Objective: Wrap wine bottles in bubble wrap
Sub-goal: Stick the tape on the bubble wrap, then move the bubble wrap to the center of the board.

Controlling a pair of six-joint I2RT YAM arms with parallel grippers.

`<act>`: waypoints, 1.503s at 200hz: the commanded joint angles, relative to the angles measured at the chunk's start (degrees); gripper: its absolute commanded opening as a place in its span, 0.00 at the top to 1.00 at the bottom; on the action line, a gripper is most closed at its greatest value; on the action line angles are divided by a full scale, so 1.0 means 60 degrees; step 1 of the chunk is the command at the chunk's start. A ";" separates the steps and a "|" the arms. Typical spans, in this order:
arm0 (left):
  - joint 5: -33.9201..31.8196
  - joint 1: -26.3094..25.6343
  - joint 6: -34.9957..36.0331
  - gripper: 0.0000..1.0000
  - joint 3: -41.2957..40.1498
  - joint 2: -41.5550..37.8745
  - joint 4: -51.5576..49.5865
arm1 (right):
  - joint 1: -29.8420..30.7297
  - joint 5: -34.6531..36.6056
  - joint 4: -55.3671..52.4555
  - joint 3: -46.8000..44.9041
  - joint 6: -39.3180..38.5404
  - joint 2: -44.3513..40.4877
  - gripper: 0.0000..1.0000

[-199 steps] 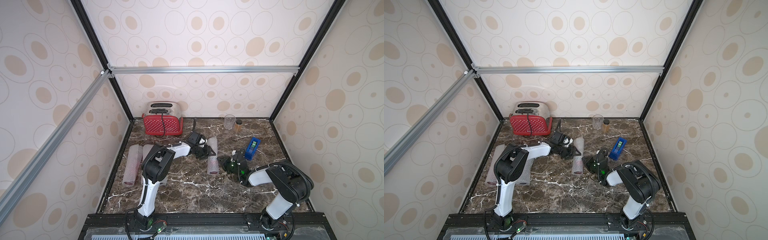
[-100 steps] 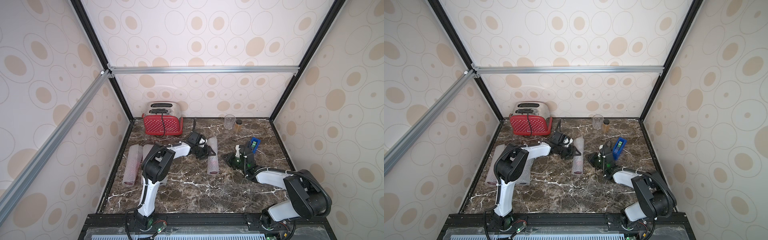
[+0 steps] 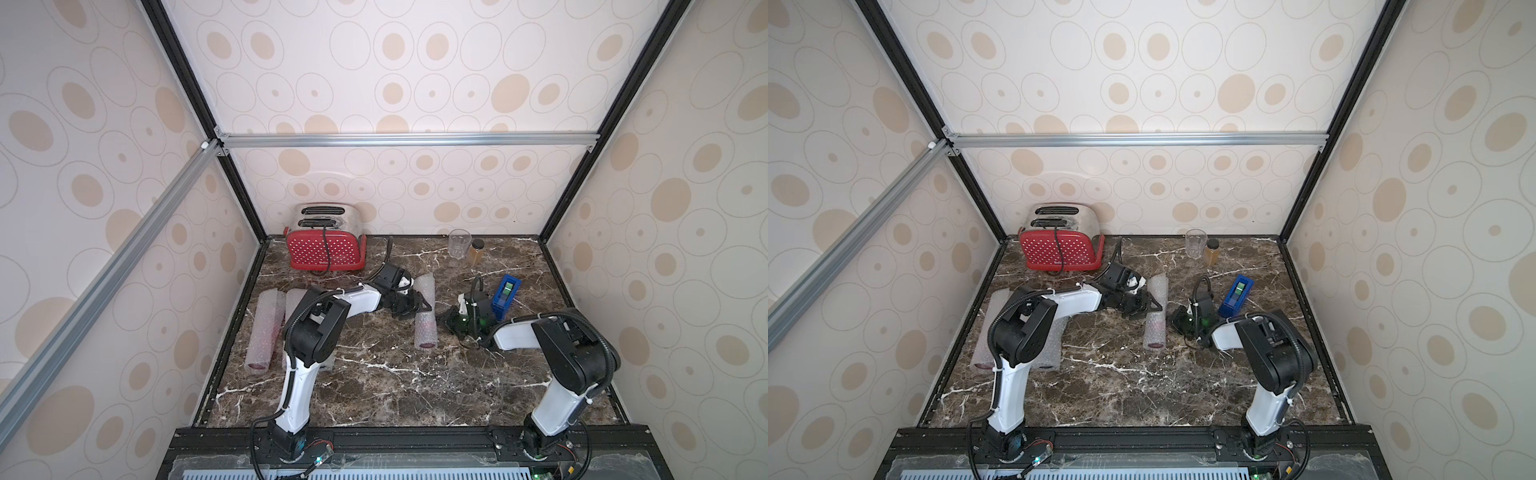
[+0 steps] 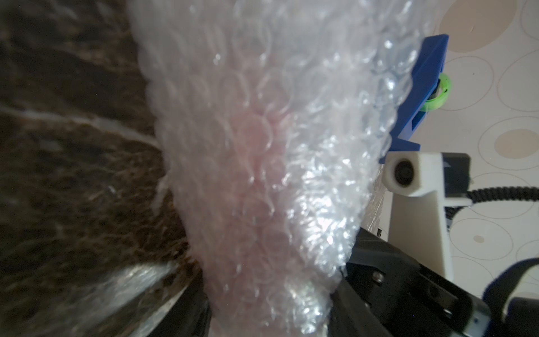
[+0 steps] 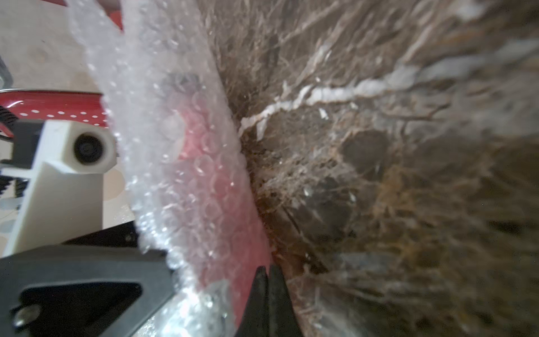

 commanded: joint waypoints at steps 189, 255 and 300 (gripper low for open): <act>-0.0540 -0.0173 0.0448 0.44 -0.0280 0.0575 -0.1591 | 0.0240 -0.0028 -0.0937 0.0890 -0.0561 0.0230 1.00; -0.2128 0.0031 0.2229 0.45 -0.0588 -0.0263 -0.3036 | 0.0306 0.0250 -0.2142 0.0372 -0.0868 -0.1023 0.93; -0.2934 0.0714 0.3129 0.51 -0.1748 -0.1595 -0.3201 | 0.1233 0.0246 -0.2248 0.0844 -0.0625 -0.0580 0.89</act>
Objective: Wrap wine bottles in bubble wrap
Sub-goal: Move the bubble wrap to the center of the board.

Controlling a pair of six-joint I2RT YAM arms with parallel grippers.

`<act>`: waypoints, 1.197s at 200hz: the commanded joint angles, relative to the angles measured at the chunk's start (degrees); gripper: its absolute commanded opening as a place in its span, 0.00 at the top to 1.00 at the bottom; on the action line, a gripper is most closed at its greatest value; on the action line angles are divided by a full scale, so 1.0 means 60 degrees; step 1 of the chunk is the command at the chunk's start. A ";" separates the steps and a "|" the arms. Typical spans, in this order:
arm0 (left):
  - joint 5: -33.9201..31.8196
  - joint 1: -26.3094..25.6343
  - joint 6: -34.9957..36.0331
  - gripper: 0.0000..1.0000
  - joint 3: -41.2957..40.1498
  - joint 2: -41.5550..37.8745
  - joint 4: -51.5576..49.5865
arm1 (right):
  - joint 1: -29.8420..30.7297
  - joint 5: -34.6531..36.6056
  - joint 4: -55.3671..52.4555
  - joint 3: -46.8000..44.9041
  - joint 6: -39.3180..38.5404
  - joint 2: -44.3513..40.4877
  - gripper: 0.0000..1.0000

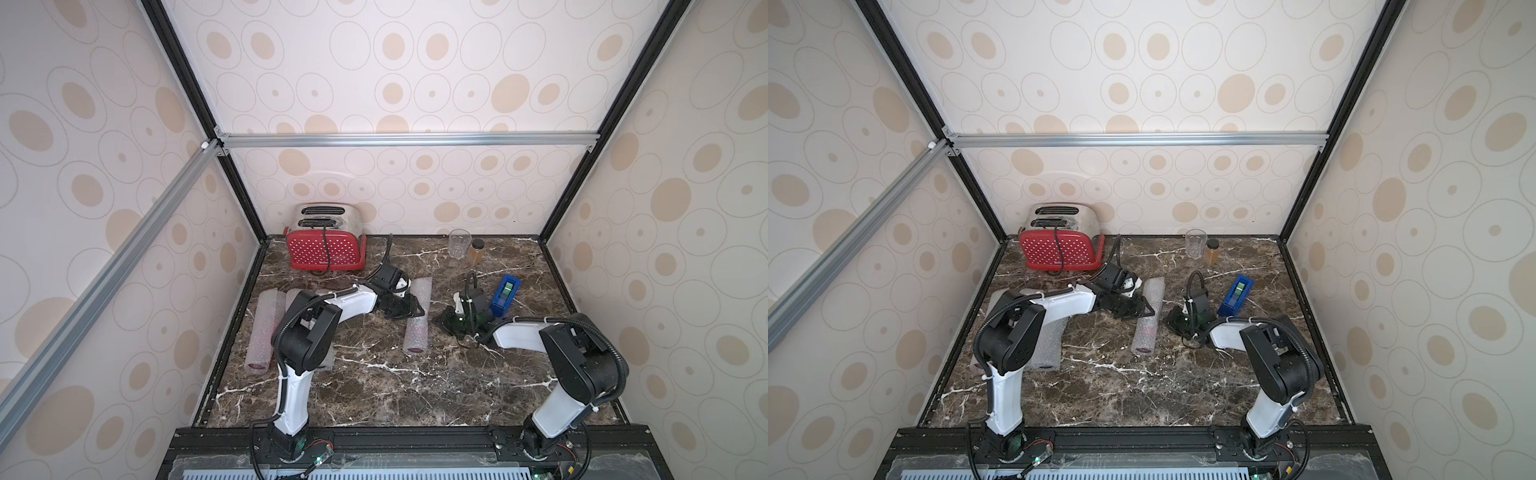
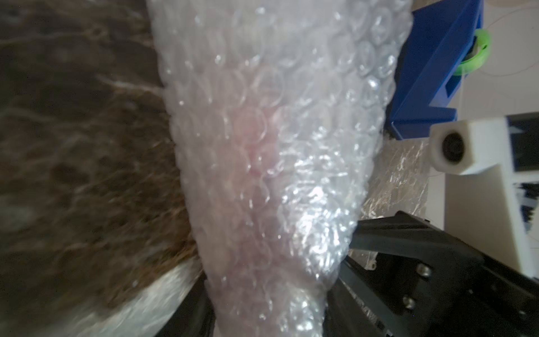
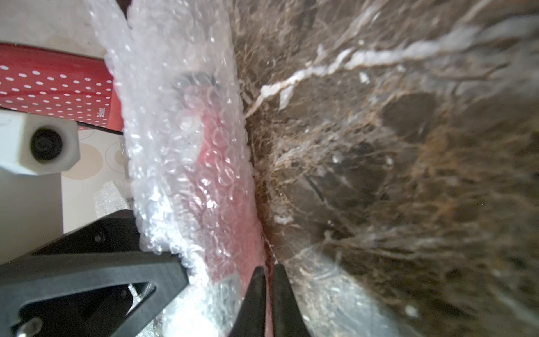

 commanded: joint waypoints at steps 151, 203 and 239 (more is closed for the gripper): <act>-0.2486 0.3014 0.3426 0.05 -0.3332 -0.4451 -0.2297 | 0.1265 0.2837 -0.4951 0.1996 -0.3203 -0.2019 0.38; -0.3991 0.3327 0.5611 0.01 -0.3223 -0.7148 -0.1824 | -0.0154 0.4412 -0.5977 0.1457 -0.5256 -0.4354 0.01; -0.4048 0.4477 0.6775 0.01 -0.4229 -0.8057 -0.0038 | -0.0398 0.6087 -0.4339 0.0200 -0.7696 -0.5611 0.00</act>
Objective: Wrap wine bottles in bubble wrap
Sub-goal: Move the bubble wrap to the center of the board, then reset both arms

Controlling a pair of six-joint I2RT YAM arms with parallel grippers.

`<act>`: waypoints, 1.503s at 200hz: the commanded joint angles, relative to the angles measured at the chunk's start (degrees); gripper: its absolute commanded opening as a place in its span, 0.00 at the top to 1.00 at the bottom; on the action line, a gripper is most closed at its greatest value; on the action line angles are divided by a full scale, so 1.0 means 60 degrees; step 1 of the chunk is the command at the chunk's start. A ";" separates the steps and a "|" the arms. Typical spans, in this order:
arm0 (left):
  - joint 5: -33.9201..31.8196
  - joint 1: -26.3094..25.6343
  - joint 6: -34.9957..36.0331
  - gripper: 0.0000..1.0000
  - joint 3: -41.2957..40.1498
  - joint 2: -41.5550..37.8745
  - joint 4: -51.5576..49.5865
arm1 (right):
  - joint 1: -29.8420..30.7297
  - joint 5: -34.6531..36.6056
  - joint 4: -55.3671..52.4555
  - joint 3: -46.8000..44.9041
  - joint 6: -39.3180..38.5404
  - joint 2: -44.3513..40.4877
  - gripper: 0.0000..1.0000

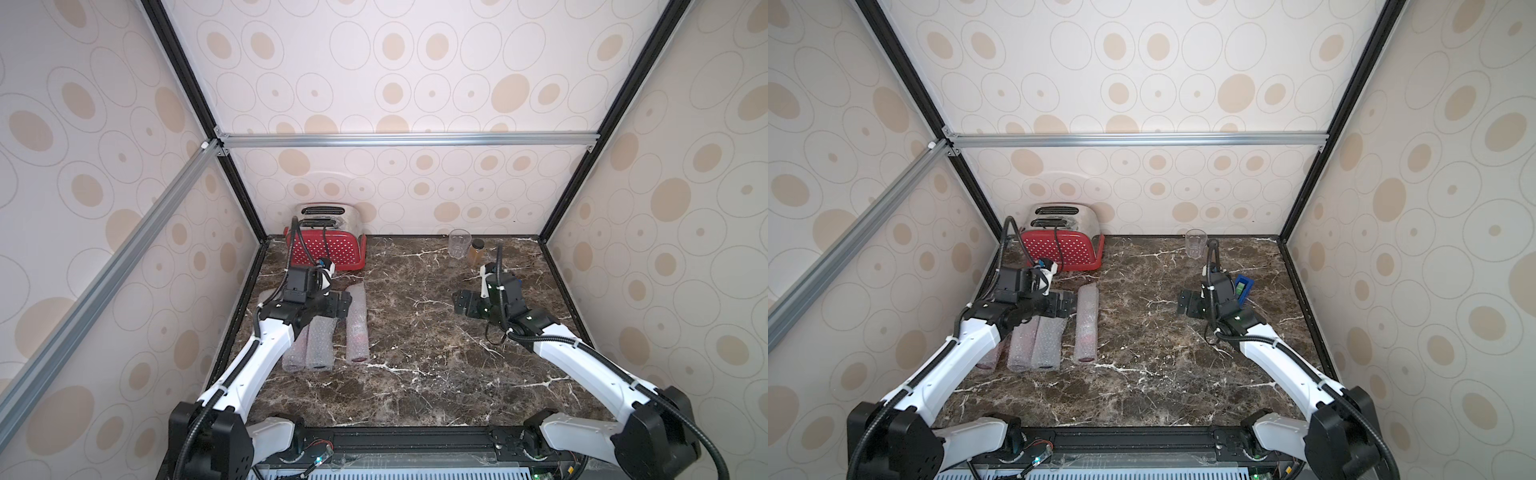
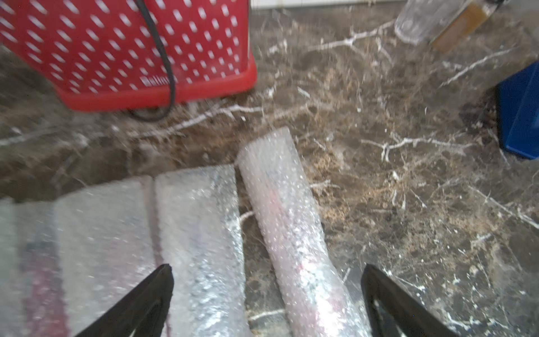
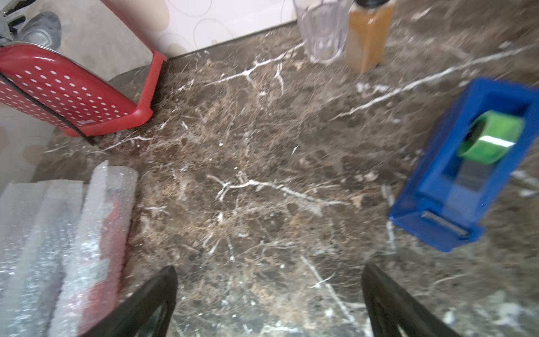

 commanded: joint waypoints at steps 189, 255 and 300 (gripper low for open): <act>-0.0948 0.2465 0.0065 0.01 -0.5350 0.3635 1.3029 | -0.3206 -0.0315 0.7555 -0.5258 -0.4309 -0.0434 0.00; -0.1476 0.2206 0.0231 0.01 -0.4958 0.3624 1.2224 | -0.3234 -0.0546 0.8011 -0.5201 -0.4212 0.0012 0.00; -0.1755 0.2096 0.0276 0.01 -0.4864 0.3646 1.2085 | -0.3255 -0.0625 0.8117 -0.5215 -0.4199 0.0058 0.00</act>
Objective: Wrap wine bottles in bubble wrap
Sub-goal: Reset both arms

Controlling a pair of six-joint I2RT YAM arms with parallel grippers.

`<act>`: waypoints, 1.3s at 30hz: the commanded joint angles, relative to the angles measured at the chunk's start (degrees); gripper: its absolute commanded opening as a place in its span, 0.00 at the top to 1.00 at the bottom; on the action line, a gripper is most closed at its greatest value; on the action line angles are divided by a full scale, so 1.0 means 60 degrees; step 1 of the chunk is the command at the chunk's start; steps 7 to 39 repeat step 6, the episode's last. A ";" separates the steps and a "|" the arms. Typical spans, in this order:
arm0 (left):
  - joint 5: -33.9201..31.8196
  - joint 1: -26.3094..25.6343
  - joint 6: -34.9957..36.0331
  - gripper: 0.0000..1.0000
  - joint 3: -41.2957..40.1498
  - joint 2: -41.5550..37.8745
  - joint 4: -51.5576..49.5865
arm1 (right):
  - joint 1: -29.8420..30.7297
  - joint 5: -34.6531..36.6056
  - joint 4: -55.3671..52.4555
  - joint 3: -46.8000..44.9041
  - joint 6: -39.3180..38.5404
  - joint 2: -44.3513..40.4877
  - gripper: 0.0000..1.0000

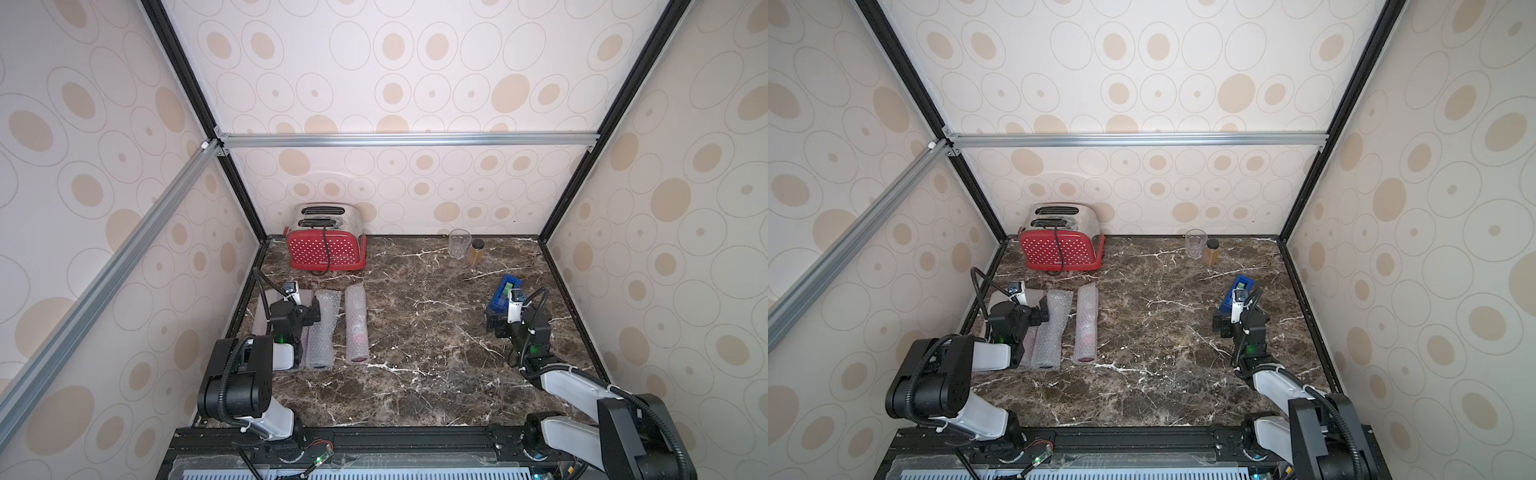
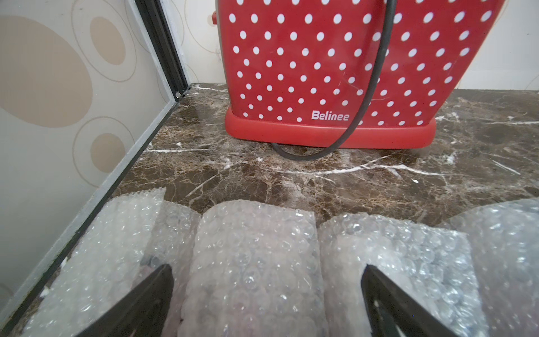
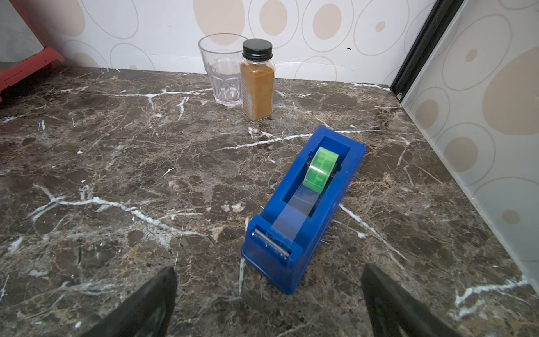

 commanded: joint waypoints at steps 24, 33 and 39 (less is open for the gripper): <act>-0.0528 -0.0214 0.0109 0.01 0.0303 -0.0076 -0.0190 | -0.0079 -0.0166 0.0384 -0.0127 0.0045 -0.0078 0.00; -0.0528 -0.0214 0.0109 0.01 0.0303 -0.0076 -0.0190 | -0.0079 -0.0166 0.0384 -0.0127 0.0045 -0.0078 0.00; -0.0528 -0.0214 0.0109 0.01 0.0303 -0.0076 -0.0190 | -0.0079 -0.0166 0.0384 -0.0127 0.0045 -0.0078 0.00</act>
